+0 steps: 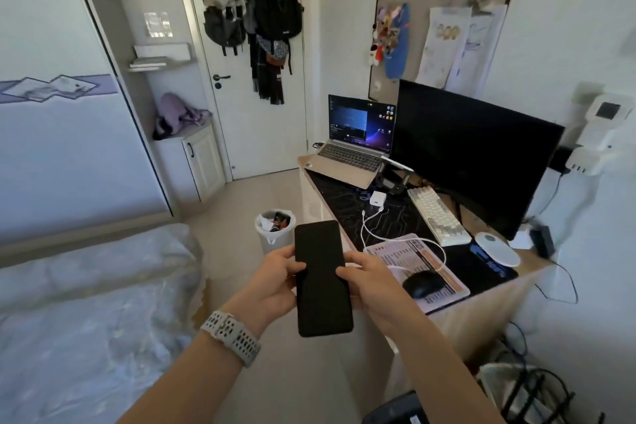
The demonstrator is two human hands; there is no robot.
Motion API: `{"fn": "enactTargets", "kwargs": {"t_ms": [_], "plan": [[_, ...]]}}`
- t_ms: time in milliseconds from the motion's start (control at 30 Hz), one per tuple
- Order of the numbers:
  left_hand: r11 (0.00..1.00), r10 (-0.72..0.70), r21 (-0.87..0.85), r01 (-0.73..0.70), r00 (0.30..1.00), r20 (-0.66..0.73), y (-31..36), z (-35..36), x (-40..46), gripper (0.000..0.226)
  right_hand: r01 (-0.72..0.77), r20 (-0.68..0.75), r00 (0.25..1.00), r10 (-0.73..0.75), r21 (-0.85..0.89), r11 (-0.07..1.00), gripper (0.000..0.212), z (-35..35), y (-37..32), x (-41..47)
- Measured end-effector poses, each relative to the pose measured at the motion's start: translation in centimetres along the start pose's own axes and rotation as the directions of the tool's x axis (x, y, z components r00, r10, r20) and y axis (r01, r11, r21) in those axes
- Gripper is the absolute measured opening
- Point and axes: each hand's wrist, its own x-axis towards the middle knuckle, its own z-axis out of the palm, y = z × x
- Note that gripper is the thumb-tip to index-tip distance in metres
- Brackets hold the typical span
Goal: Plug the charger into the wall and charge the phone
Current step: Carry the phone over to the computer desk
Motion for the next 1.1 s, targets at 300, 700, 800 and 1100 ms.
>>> {"fn": "enactTargets", "kwargs": {"t_ms": [300, 700, 800, 1100], "plan": [[0.999, -0.03, 0.013, 0.03, 1.0, 0.008, 6.3, 0.9, 12.6, 0.048, -0.054, 0.017, 0.998, 0.054, 0.004, 0.999, 0.022, -2.5, -3.8, 13.9], [0.965, -0.212, 0.171, 0.198, 0.975, 0.066, 14.9, 0.0, 35.0, 0.046, -0.135, -0.226, 0.964, 0.139, 0.032, 0.99, 0.023, -3.4, -4.9, 34.4], [0.935, -0.266, 0.261, 0.241, 0.962, 0.066, 16.3, 0.9, 40.3, 0.034, -0.152, -0.318, 0.933, 0.169, 0.078, 0.985, 0.023, -4.3, -4.8, 38.5], [0.779, -0.469, 0.498, 0.38, 0.881, 0.061, 14.8, 4.7, 54.2, 0.005, -0.296, -0.437, 0.827, 0.352, 0.193, 0.935, 0.029, -10.3, 0.1, 48.0]]}}
